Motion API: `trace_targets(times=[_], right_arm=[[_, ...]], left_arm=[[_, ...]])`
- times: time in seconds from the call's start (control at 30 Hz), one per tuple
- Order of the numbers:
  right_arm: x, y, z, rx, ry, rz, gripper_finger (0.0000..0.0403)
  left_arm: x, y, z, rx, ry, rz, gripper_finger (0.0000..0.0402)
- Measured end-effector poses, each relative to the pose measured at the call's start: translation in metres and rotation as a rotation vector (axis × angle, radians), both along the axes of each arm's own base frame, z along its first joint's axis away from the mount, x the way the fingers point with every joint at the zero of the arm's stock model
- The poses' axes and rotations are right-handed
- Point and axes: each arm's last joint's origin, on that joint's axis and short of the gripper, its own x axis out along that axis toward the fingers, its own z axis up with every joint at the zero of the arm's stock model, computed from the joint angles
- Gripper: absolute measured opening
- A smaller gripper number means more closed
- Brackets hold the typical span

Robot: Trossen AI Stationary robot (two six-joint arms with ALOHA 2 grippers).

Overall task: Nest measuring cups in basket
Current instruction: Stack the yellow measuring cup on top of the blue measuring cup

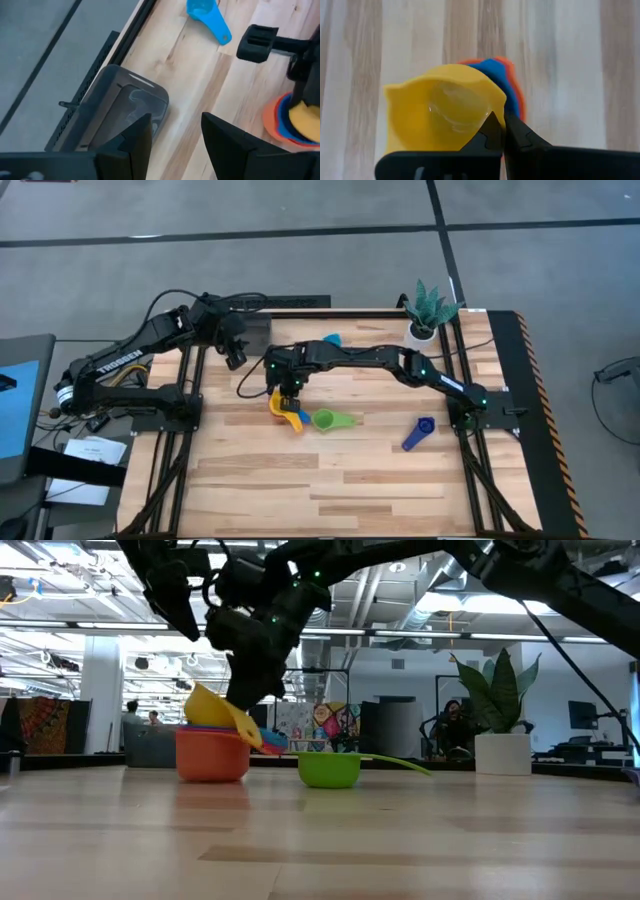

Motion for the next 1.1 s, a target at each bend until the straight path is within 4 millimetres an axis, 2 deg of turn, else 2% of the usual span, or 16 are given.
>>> trace_targets(times=[0.7, 1.1], right_arm=[[-0.0022, -0.0009, 0.0007, 0.011, 0.009, 0.041, 0.0017], [-0.0024, -0.0013, 0.0007, 0.023, 0.011, 0.035, 0.0121]], left_arm=[[0.0, 0.0, 0.0, 0.0, -0.001, 0.002, 0.016], [0.0, 0.0, 0.0, -0.001, -0.002, 0.004, 0.016]])
